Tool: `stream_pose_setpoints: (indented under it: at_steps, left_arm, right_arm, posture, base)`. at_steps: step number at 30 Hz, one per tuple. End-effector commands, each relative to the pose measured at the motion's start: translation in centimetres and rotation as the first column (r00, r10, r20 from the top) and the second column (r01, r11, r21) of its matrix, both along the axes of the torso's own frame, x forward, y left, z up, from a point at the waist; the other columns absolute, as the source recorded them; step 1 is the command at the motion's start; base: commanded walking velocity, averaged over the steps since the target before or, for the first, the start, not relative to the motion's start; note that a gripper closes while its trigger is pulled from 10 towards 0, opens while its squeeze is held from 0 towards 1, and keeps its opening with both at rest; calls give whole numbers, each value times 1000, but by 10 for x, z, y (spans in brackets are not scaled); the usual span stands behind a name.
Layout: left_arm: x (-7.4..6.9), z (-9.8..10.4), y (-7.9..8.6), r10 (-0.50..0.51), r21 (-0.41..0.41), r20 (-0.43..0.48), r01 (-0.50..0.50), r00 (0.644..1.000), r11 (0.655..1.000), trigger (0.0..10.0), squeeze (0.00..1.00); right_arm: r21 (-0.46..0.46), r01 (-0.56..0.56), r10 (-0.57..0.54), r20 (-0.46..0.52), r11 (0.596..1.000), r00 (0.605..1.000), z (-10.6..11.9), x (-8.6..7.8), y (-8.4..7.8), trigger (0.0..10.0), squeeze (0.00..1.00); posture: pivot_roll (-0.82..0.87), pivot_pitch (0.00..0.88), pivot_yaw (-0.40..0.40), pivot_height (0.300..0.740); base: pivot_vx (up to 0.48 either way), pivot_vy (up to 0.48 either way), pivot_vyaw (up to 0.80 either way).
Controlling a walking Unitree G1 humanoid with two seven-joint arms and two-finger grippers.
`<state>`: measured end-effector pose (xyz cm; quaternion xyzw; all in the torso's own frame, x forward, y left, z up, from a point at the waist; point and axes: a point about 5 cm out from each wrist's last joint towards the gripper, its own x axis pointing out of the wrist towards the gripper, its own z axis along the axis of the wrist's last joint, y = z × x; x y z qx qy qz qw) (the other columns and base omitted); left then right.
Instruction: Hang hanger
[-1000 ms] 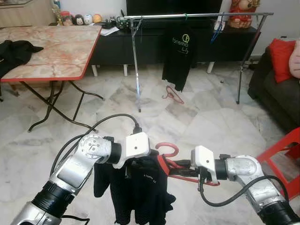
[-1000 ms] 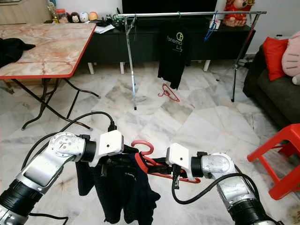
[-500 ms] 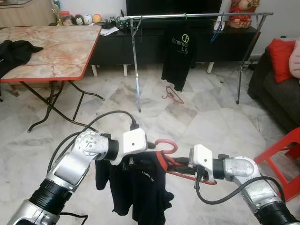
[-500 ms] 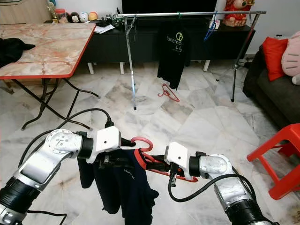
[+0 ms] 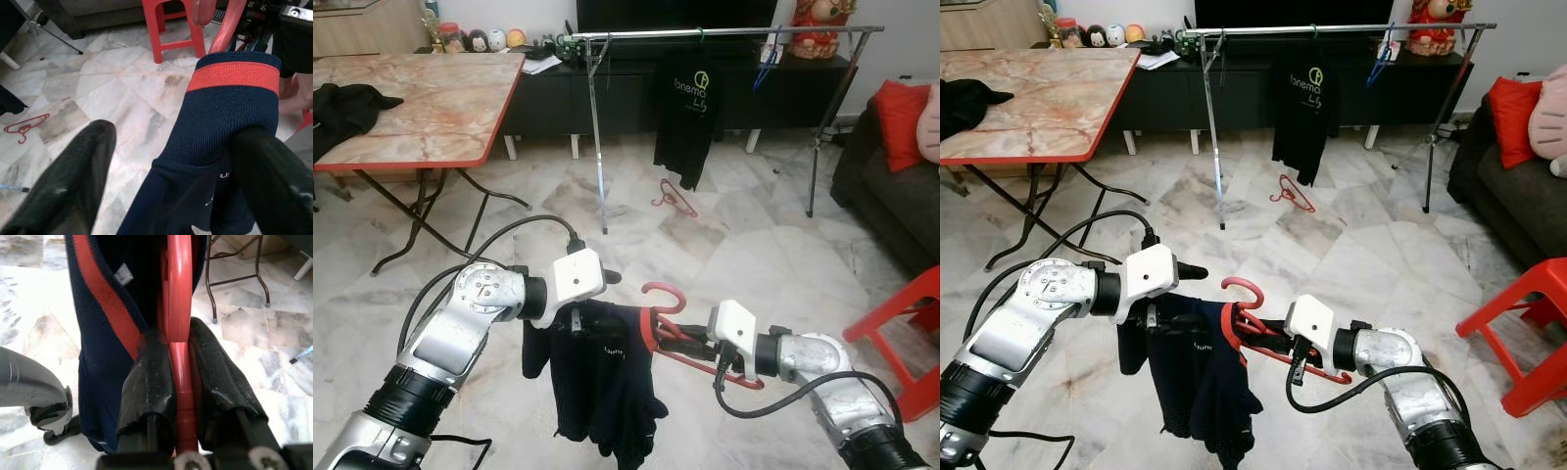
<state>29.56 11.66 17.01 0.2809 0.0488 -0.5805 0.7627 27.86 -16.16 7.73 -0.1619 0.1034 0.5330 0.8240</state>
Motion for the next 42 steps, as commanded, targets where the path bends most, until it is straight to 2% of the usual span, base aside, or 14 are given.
stream_pose_setpoints:
  at_steps: [1, 3, 4, 14, 18, 22, 25, 28, 29, 30, 31, 33, 37, 42]
  left_arm:
    - [2, 8, -1, 3, -36, 23, -2, 1000, 999, 10000, 1000]
    - [3, 7, -3, 18, -46, 46, -16, 999, 999, 10000, 965]
    - [4, 8, -3, 32, -53, 57, -29, 998, 998, 10000, 0]
    - [10, 8, 1, 141, -101, 97, -132, 985, 986, 10000, 0]
    - [10, 7, 2, 155, -94, 106, -146, 982, 985, 10000, 0]
    - [17, 6, 6, 236, -118, 144, -220, 961, 968, 10000, 0]
    - [24, 10, 11, 344, -196, 174, -310, 923, 930, 10000, 0]
    - [25, 12, 13, 377, -223, 176, -336, 910, 915, 10000, 0]
    - [29, 14, 21, 449, -272, 191, -393, 873, 879, 10000, 0]
    - [31, 15, 26, 482, -293, 189, -419, 856, 859, 10000, 0]
    - [31, 15, 26, 482, -293, 189, -419, 856, 859, 10000, 0]
    - [32, 15, 39, 532, -322, 179, -461, 828, 826, 10000, 0]
    - [28, 8, 50, 534, -301, 154, -475, 832, 827, 10000, 0]
    - [12, -13, 72, 471, -221, 27, -455, 882, 863, 10000, 0]
  right_arm:
    - [25, 28, -29, 46, 999, 999, 8, 7, -1, 0, 0]
    - [38, 51, -53, 63, 998, 997, 10, 10, 0, 0, 0]
    - [46, 63, -66, 71, 997, 995, 11, 12, 0, 0, 0]
    - [103, 128, -138, 101, 986, 985, 18, 25, 9, 0, 0]
    - [107, 136, -147, 107, 985, 983, 19, 27, 9, 0, 0]
    - [111, 143, -155, 109, 983, 982, 21, 29, 7, 0, 0]
    - [104, 142, -153, 113, 984, 982, 22, 30, 3, 0, 0]
    - [101, 142, -153, 114, 985, 982, 22, 30, 2, 0, 0]
    - [86, 127, -136, 109, 988, 985, 22, 29, -2, 0, 0]
    - [81, 123, -131, 106, 989, 986, 21, 28, -4, 0, 0]
    - [81, 123, -131, 106, 989, 986, 21, 28, -4, 0, 0]
    - [71, 122, -129, 105, 990, 986, 22, 26, -12, 0, 0]
    - [53, 114, -119, 102, 992, 988, 23, 24, -21, 0, 0]
    - [24, 122, -124, 99, 992, 987, 33, 23, -47, 0, 0]
  posture:
    - [-5, 0, -41, 740]
    - [-5, 0, -41, 740]
    - [-4, 0, -40, 740]
    - [-5, 0, -41, 740]
    - [-5, 0, -41, 740]
    - [-2, 0, -45, 740]
    - [-2, 0, -45, 740]
    - [-7, 0, -48, 740]
    - [-7, 0, -48, 740]
    - [-7, 0, -48, 740]
    - [-7, 0, -48, 740]
    - [-7, 0, -48, 740]
    - [-5, 0, -46, 740]
    - [-14, 0, -36, 740]
  base:
    - [0, 0, 0]
    - [0, 0, 0]
    - [0, 0, 0]
    - [0, 0, 0]
    - [0, 0, 0]
    - [0, 0, 0]
    - [0, 0, 0]
    - [0, 0, 0]
    - [0, 0, 0]
    - [0, 0, 0]
    - [0, 0, 0]
    - [0, 0, 0]
    - [0, 0, 0]
    - [0, 0, 0]
